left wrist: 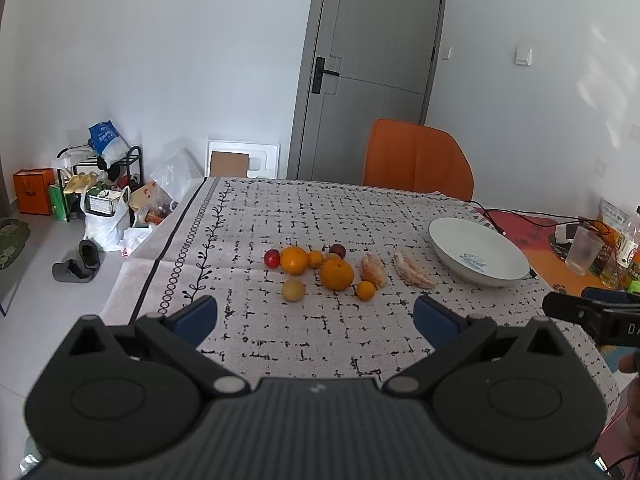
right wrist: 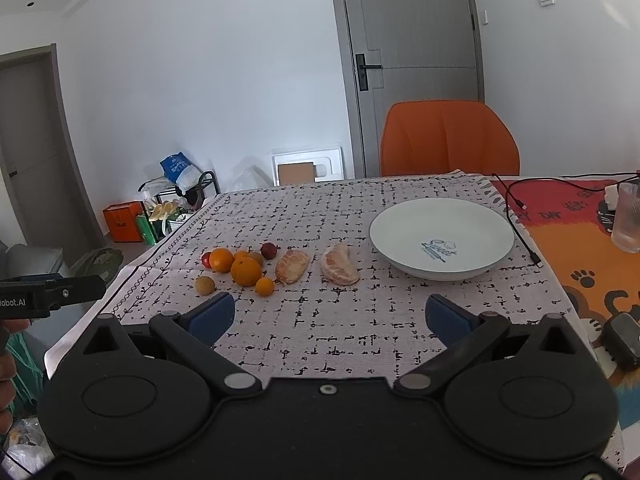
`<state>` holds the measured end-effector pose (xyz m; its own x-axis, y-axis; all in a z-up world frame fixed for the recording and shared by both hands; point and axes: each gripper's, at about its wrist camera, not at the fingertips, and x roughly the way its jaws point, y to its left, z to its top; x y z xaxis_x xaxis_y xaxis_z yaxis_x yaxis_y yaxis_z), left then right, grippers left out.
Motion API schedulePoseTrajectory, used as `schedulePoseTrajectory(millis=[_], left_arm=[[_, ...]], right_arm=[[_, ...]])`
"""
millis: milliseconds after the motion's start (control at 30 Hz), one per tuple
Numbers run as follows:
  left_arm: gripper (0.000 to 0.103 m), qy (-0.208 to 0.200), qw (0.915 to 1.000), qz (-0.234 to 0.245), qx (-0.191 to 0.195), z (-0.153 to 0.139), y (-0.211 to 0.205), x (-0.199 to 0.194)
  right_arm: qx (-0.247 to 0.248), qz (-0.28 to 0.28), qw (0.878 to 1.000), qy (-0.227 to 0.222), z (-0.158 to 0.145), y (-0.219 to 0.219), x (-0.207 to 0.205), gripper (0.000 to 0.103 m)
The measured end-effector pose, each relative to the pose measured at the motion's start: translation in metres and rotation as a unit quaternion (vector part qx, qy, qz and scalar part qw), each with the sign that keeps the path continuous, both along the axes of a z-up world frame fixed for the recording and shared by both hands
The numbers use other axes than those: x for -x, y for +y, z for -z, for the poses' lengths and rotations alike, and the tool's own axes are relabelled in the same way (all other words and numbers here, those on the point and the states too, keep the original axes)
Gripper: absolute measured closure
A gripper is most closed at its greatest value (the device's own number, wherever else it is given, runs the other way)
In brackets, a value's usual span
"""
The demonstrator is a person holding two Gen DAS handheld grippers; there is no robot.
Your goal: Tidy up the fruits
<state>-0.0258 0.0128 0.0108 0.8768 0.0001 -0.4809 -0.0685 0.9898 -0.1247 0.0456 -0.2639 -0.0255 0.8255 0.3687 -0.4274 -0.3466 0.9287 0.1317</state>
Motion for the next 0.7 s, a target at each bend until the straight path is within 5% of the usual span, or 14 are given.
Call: schedulePoseTrajectory(millis=[700], left_arm=[[0.000,-0.003,0.9999,0.002,-0.016,-0.0005,-0.0072,-0.0029]], right_arm=[[-0.010,0.005,1.000,-0.009,0.0005,0.0009,-0.0009,0.000]])
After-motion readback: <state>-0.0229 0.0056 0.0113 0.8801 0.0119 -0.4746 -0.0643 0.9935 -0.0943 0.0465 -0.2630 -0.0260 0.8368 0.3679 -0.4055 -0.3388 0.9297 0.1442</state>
